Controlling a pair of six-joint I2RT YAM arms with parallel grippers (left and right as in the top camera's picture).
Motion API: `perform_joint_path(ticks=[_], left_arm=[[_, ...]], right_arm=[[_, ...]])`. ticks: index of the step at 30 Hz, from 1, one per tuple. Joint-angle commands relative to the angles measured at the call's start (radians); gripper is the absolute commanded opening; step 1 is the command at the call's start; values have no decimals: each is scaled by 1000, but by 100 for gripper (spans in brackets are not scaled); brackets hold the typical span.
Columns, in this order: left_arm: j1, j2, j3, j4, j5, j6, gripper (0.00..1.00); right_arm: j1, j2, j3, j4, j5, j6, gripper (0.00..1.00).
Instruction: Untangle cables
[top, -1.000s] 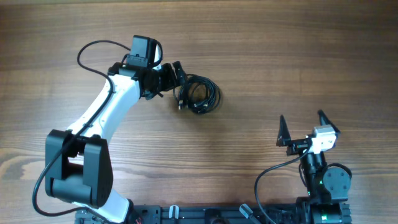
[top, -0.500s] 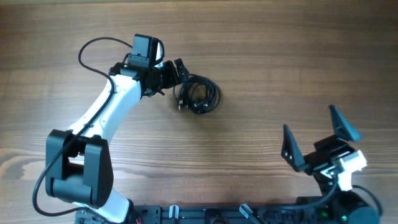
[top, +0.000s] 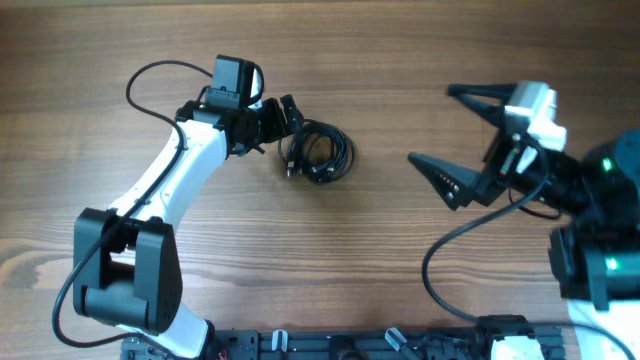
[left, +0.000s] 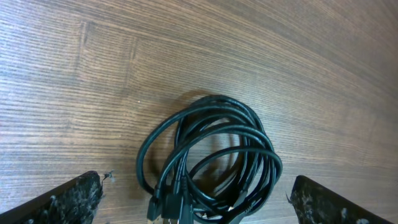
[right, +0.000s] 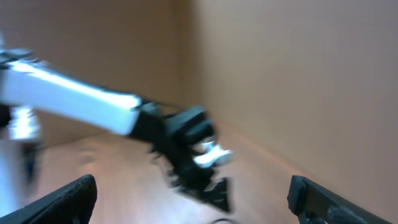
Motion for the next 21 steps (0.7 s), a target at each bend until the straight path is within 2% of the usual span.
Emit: perform_joint_path(ticks=[1,4,6,10,11,13,17,19,21], left_arm=[[1,-5,2,8,-6,16,100],[1,-5,2,13,-10,16,100],[1,-5,2,10,-53,16,100],[1,-5,2,8,-97,16,100],[1,-5,2,9,-97,16,100],[1,-5,2,11,-97,16,100],[0,-5,2,23,-104,15,100],[-2,-5,2,7,-50,16,100],[-13,-3,-3,0,-20,16,100]], right_arm=[[17,140,17,160,-140,343,100],[49,238,17,168,-116,363,99],[92,280,17,109,30,369,100],[138,288,34,-100,414,362,100],[140,295,61,-201,507,354,100],[140,320,124,-360,599,335,100],[140,404,274,-642,701,303,100],[140,418,281,-640,680,318,100],[140,424,280,-602,614,393,100]])
